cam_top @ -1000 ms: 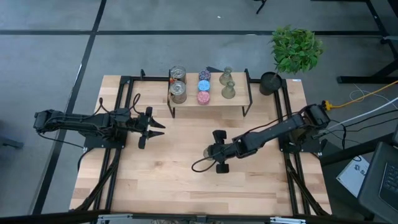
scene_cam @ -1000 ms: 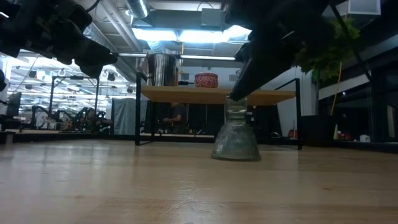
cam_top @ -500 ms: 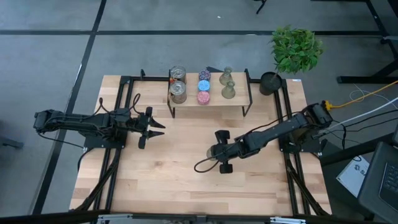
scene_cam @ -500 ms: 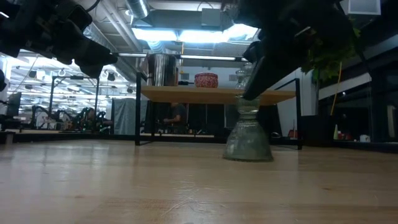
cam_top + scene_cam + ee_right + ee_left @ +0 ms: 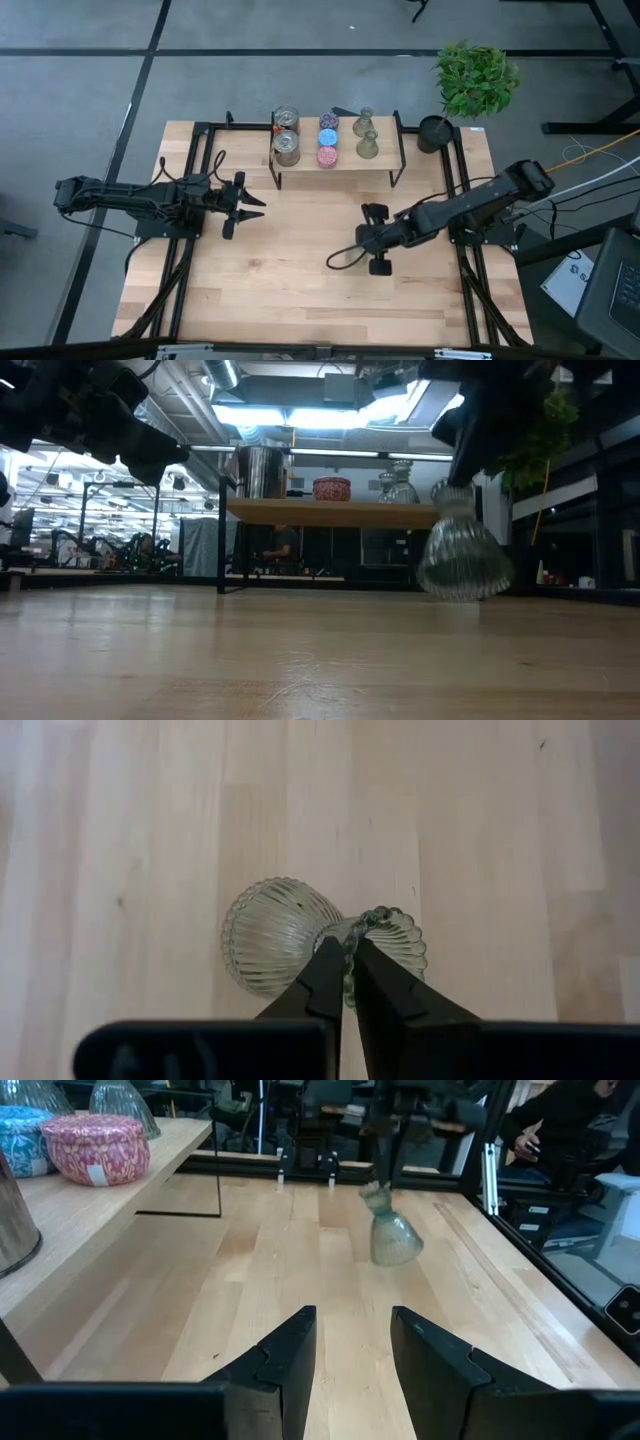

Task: Pick & Place candle stick holders
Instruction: Put the green glass candle holder on the shelf aligned with the other green glass candle holders

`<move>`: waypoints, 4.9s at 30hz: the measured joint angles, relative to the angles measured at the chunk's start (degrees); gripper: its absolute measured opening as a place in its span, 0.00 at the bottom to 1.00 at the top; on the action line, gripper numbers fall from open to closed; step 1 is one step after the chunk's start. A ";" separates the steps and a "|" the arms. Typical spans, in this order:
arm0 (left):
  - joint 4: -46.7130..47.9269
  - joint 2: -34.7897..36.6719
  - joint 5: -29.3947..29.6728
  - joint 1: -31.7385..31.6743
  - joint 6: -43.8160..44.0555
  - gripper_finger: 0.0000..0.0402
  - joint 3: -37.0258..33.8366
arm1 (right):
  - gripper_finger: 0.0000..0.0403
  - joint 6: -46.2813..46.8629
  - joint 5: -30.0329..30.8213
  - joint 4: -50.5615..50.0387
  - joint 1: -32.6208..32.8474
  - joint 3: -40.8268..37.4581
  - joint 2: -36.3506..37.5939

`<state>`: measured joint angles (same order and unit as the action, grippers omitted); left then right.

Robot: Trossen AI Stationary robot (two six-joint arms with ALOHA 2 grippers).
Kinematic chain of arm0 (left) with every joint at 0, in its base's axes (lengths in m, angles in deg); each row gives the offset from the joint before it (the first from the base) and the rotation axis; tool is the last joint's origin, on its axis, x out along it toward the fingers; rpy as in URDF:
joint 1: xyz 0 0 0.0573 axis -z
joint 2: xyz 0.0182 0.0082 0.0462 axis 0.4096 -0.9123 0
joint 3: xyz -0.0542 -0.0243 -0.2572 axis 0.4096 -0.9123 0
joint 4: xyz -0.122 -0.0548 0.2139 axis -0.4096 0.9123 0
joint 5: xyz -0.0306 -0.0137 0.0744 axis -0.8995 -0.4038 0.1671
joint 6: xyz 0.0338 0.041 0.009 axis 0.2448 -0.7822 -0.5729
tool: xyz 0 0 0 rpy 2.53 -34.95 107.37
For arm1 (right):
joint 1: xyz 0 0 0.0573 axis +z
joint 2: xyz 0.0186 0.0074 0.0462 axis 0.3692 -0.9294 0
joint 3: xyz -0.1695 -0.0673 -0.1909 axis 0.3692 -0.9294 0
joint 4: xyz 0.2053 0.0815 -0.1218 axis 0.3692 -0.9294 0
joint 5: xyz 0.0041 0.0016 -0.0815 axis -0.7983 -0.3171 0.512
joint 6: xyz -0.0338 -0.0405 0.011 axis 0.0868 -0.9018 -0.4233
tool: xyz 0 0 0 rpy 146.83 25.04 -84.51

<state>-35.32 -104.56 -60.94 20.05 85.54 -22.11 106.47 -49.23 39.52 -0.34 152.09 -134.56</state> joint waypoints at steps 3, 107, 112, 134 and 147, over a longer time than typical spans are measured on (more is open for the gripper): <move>-0.01 0.00 0.01 0.00 0.01 0.32 0.00 | 0.04 -0.28 -0.09 -0.96 -0.57 0.04 2.20; 0.01 0.00 -0.01 0.00 0.00 0.32 0.00 | 0.05 -30.67 14.05 -13.42 -30.02 13.97 7.52; -0.01 0.00 -0.01 -0.01 0.02 0.32 0.00 | 0.05 -30.80 14.05 -13.42 -30.25 13.97 7.52; 0.01 0.00 -0.01 0.00 0.02 0.32 0.00 | 0.05 -29.55 14.23 -13.42 -31.46 13.99 7.54; -0.01 0.00 0.00 0.00 0.02 0.32 0.00 | 0.05 -29.53 14.21 -13.42 -31.46 14.01 7.54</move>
<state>-35.33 -104.56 -60.94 20.05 85.57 -22.11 76.94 -35.02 26.10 -31.80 166.10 -127.02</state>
